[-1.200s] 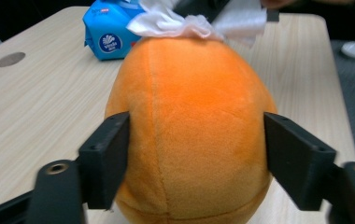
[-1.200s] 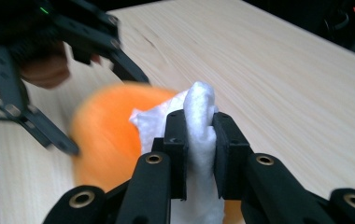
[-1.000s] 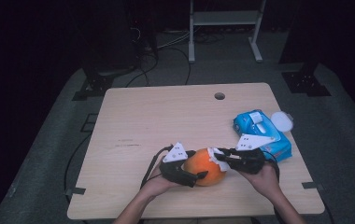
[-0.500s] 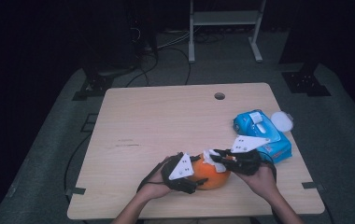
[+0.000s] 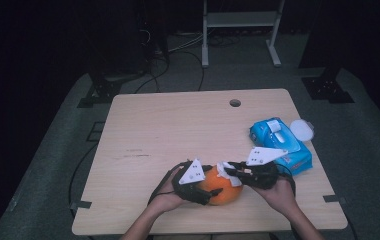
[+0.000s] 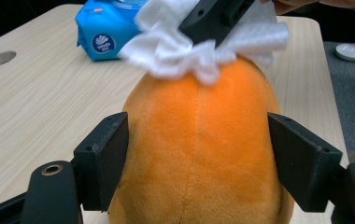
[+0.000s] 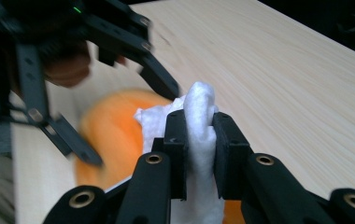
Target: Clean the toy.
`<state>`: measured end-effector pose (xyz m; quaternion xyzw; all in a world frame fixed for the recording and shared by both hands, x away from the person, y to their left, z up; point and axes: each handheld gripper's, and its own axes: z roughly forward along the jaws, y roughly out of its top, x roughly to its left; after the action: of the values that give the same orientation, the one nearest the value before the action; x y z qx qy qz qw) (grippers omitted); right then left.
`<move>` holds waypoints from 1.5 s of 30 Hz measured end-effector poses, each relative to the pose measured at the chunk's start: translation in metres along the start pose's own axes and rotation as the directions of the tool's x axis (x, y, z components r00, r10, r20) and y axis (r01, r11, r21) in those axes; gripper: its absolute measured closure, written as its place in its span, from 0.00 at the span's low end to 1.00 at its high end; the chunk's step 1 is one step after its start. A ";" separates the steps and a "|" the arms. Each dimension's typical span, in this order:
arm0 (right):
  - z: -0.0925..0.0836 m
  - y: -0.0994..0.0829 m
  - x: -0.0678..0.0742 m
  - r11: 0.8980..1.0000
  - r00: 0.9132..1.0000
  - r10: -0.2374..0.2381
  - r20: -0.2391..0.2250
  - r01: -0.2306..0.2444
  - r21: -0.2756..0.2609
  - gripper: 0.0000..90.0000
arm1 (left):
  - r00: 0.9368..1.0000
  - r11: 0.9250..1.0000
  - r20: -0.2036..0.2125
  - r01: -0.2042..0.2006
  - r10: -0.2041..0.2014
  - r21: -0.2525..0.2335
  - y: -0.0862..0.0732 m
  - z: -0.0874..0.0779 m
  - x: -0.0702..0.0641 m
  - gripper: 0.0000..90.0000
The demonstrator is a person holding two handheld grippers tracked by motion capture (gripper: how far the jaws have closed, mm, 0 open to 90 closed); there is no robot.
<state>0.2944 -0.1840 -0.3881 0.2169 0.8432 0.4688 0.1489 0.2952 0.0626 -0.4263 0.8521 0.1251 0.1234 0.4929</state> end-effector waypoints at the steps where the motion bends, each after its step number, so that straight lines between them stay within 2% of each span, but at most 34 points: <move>1: -0.002 -0.003 -0.004 1.000 1.000 0.013 0.013 -0.013 0.003 0.85 | 1.000 1.000 0.000 0.009 -0.009 -0.003 -0.001 0.000 0.002 0.28; 3: -0.004 -0.007 -0.008 1.000 0.999 0.031 0.025 -0.031 0.000 0.85 | 1.000 1.000 0.002 0.024 -0.024 -0.004 -0.001 0.000 0.004 0.27; 5: -0.004 -0.007 -0.009 0.999 0.999 0.049 0.022 -0.049 -0.009 0.85 | 1.000 1.000 0.004 0.025 -0.025 0.000 0.003 0.001 0.002 0.21; 7: -0.002 -0.004 -0.004 0.999 0.999 0.035 0.021 -0.034 -0.013 0.85 | 1.000 1.000 0.014 0.013 -0.013 -0.002 0.006 0.003 -0.002 0.18; 8: -0.001 -0.002 -0.001 0.999 0.999 0.031 0.008 -0.031 -0.021 0.85 | 1.000 1.000 0.021 -0.011 0.011 0.004 0.006 0.003 -0.004 0.19; 9: 0.001 0.000 0.003 0.999 0.999 0.029 -0.025 -0.029 -0.029 0.85 | 1.000 1.000 0.025 -0.018 0.018 0.004 0.005 0.003 -0.005 0.23; 10: 0.001 0.002 0.006 0.999 0.999 0.021 -0.035 -0.022 -0.031 0.85 | 0.999 1.000 0.028 -0.025 0.024 0.010 0.004 0.002 -0.004 0.25; 12: 0.003 0.005 0.011 1.000 0.999 -0.007 -0.033 0.006 -0.028 0.85 | 0.999 0.999 0.031 -0.030 0.029 0.020 0.001 -0.002 0.001 0.29; 13: 0.003 0.005 0.011 1.000 0.999 -0.007 -0.032 0.007 -0.026 0.85 | 0.999 1.000 0.034 -0.013 0.012 0.019 -0.001 -0.004 0.003 0.30; 17: 0.000 -0.006 -0.005 1.000 1.000 0.026 0.007 -0.026 -0.012 0.85 | 0.998 0.999 0.049 0.035 -0.036 0.019 -0.011 -0.010 0.015 0.32; 18: -0.001 -0.010 -0.010 0.999 0.999 0.051 0.009 -0.051 -0.012 0.85 | 0.998 0.999 0.053 0.044 -0.045 0.014 -0.012 -0.010 0.016 0.32; 20: -0.002 -0.014 -0.016 0.996 0.996 0.085 0.006 -0.085 -0.018 0.85 | 0.997 0.999 0.057 0.053 -0.053 0.013 -0.012 -0.010 0.018 0.32; 21: -0.003 -0.014 -0.016 0.996 0.996 0.087 0.007 -0.087 -0.022 0.85 | 0.997 0.999 0.052 0.051 -0.052 0.016 -0.009 -0.009 0.017 0.29; 23: 0.000 -0.011 -0.010 0.997 0.998 0.067 0.015 -0.067 -0.023 0.85 | 0.999 0.999 0.038 0.034 -0.035 0.013 -0.002 -0.008 0.013 0.18; 24: 0.001 -0.009 -0.007 0.998 0.998 0.061 0.017 -0.060 -0.026 0.85 | 0.999 1.000 0.040 0.021 -0.021 0.000 0.001 -0.007 0.009 0.16; 25: 0.003 -0.007 -0.004 0.998 0.999 0.054 0.003 -0.054 -0.036 0.85 | 0.999 1.000 0.043 0.018 -0.018 -0.001 0.002 -0.006 0.007 0.16; 27: 0.004 -0.004 -0.001 0.998 0.999 0.043 -0.014 -0.043 -0.036 0.85 | 0.999 1.000 0.041 -0.025 0.024 0.019 0.001 -0.006 0.004 0.25; 28: 0.004 -0.004 -0.001 0.999 0.999 0.033 -0.009 -0.033 -0.033 0.85 | 0.999 1.000 0.047 -0.017 0.016 0.019 0.000 -0.007 0.006 0.27; 31: 0.001 -0.009 -0.009 0.996 0.997 0.078 -0.020 -0.078 -0.042 0.85 | 0.998 1.000 0.058 0.004 -0.005 0.017 -0.006 -0.009 0.011 0.33; 34: 0.001 -0.018 -0.020 0.993 0.994 0.112 -0.006 -0.112 -0.032 0.85 | 0.997 0.999 0.069 0.025 -0.026 0.020 -0.009 -0.011 0.014 0.34; 37: 0.003 -0.033 -0.036 0.980 0.980 0.197 -0.040 -0.197 0.003 0.85 | 0.996 1.000 0.082 0.019 -0.021 0.016 -0.011 -0.011 0.013 0.34; 38: 0.004 -0.034 -0.037 0.978 0.977 0.209 -0.053 -0.209 0.001 0.85 | 0.996 1.000 0.088 0.008 -0.009 0.015 -0.011 -0.010 0.011 0.34; 42: 0.002 -0.021 -0.029 0.983 0.982 0.176 -0.063 -0.179 -0.043 0.85 | 0.994 0.999 0.102 -0.040 0.037 0.026 -0.009 -0.006 0.003 0.33; 45: -0.003 -0.016 -0.026 0.981 0.981 0.173 -0.089 -0.180 -0.079 0.85 | 0.992 0.997 0.112 -0.066 0.062 0.030 -0.007 -0.005 -0.001 0.33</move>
<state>0.3122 -0.2068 -0.3987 0.2650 0.8049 0.5246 0.0815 0.2917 0.0698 -0.4304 0.8694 0.0720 0.0896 0.4806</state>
